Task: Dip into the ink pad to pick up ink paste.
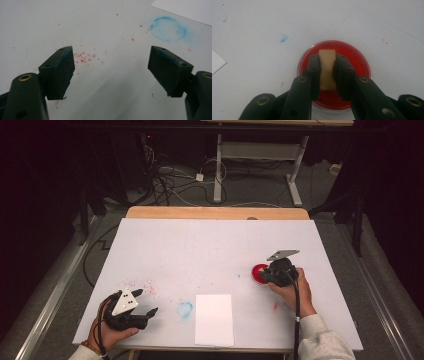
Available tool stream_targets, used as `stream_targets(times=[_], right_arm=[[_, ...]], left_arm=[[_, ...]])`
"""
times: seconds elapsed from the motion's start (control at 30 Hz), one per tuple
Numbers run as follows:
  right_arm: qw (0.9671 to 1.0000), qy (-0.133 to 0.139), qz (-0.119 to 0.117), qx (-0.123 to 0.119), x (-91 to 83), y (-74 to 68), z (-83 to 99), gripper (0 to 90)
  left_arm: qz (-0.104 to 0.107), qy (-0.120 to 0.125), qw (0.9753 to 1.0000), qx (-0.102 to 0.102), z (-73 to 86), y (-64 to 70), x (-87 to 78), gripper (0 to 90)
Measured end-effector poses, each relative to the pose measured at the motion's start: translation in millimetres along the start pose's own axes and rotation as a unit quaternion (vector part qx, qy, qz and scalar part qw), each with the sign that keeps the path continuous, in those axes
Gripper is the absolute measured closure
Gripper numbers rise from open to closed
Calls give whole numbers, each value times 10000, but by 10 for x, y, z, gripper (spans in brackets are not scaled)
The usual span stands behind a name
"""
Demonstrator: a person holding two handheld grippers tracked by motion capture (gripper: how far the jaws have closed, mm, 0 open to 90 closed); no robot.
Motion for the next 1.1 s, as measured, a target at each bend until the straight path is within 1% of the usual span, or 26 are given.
stream_targets(times=[0.07, 0.17, 0.23, 0.3, 0.47, 0.5, 0.57, 0.6, 0.67, 0.77, 0.83, 0.93, 0.97, 1.1], right_arm=[[9999, 120, 15, 13, -61, 10, -45, 763], [9990, 393, 189, -22, -239, 46, -161, 763], [9983, 542, 202, -41, -342, 67, -216, 763], [9972, 718, 188, 35, -468, 95, -270, 762], [9948, 981, 270, 44, -657, 156, -345, 763], [9945, 1005, 280, 84, -690, 162, -354, 763], [9941, 1056, 260, 54, -720, 167, -367, 763], [9931, 1135, 292, 50, -772, 185, -391, 763], [9918, 1240, 278, 112, -824, 199, -418, 763], [9909, 1303, 320, 86, -854, 207, -437, 762], [9908, 1310, 335, 60, -838, 186, -440, 762], [9919, 1216, 356, -24, -754, 163, -417, 762], [9925, 1177, 340, 6, -722, 160, -405, 762], [9946, 989, 322, -27, -562, 152, -340, 762]], left_arm=[[8, -16, 10000, -16, 1, -8, 10, 208], [7, -50, 10000, -11, 3, -12, 21, 208], [6, -54, 10000, -2, 3, -13, 22, 208], [10, -51, 10000, 0, 1, -12, 21, 208], [5, -27, 10000, 10, -7, -8, 13, 208], [1, -31, 10000, 13, -8, -8, 13, 208], [-24, -63, 10000, 21, -3, -11, 18, 209], [-14, -58, 10000, 20, -2, -9, 20, 209], [-17, -55, 10000, 21, -3, -10, 19, 209], [-18, -57, 10000, 22, -3, -9, 18, 209], [-15, -62, 10000, 25, -2, -7, 19, 209], [-14, -84, 10000, 36, 1, -6, 20, 209], [-3, -96, 9999, 39, 5, -3, 25, 209], [9, -113, 9999, 43, 8, 0, 30, 209]])
Point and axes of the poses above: each handheld gripper's, and its own axes: x roughly forward along the jaws, z roughly out of its underside, y roughly to its right, the point moved 9 cm from there along x, roughly forward along the jaws, and after that the axes turned 12 degrees about z, right-handed, at the moved point
